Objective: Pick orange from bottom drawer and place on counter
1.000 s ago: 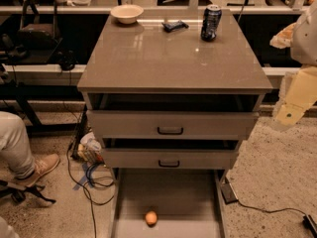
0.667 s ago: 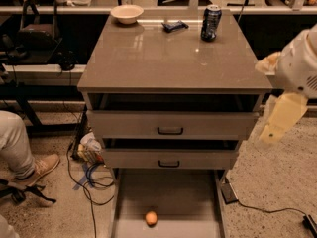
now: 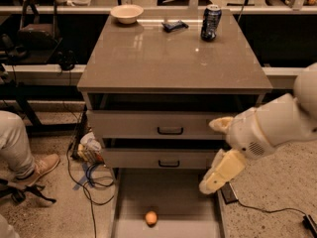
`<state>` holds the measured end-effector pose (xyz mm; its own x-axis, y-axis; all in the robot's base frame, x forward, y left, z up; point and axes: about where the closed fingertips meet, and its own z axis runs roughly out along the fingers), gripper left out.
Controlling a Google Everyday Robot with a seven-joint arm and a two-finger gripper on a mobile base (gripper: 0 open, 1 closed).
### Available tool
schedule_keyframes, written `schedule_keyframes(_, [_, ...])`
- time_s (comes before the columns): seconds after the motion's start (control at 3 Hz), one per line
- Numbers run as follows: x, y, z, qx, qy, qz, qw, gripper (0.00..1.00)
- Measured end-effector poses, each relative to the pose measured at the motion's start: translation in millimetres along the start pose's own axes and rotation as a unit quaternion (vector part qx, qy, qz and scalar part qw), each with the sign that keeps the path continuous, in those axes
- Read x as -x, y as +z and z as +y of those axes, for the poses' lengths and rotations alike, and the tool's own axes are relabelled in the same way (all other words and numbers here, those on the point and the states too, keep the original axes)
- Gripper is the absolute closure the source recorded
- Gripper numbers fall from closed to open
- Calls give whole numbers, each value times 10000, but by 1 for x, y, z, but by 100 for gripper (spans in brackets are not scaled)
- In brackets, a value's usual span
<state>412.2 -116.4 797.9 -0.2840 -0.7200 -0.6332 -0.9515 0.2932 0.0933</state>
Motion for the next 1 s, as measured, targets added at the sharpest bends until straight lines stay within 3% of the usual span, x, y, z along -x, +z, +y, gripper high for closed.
schedule_keyframes(0.67, [6,11,6,111,95,-159,9998,0])
schedule_keyframes(1.0, [-24,61,0,145,-261,-273,9992,0])
